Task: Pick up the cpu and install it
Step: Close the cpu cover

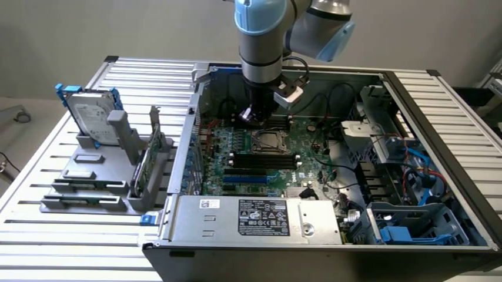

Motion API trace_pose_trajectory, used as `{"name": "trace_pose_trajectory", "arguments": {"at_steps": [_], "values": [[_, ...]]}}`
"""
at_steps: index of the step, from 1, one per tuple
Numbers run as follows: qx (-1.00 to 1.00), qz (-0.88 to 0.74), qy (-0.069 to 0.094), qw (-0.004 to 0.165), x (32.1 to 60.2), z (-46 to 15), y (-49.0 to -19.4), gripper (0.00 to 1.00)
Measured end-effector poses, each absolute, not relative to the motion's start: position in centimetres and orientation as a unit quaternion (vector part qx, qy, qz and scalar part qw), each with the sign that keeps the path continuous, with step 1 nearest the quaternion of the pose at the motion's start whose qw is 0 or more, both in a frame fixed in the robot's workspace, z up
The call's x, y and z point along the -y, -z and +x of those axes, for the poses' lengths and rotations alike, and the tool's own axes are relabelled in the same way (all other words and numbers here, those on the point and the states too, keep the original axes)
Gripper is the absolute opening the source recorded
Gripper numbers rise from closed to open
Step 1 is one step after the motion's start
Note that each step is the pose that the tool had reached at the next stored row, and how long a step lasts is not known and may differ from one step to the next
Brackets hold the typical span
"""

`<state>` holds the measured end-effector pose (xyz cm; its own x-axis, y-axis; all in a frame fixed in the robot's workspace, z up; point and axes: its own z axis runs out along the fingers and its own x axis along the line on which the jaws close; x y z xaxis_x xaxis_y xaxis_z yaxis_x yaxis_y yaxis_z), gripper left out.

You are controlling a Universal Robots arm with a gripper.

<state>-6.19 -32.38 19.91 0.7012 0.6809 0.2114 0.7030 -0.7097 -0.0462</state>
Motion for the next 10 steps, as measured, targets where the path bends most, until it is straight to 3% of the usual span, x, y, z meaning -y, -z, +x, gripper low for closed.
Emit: {"name": "trace_pose_trajectory", "arguments": {"at_steps": [10], "values": [[0.376, -0.92, 0.09, 0.062, 32.38, -5.98, -19.85, 0.11]]}}
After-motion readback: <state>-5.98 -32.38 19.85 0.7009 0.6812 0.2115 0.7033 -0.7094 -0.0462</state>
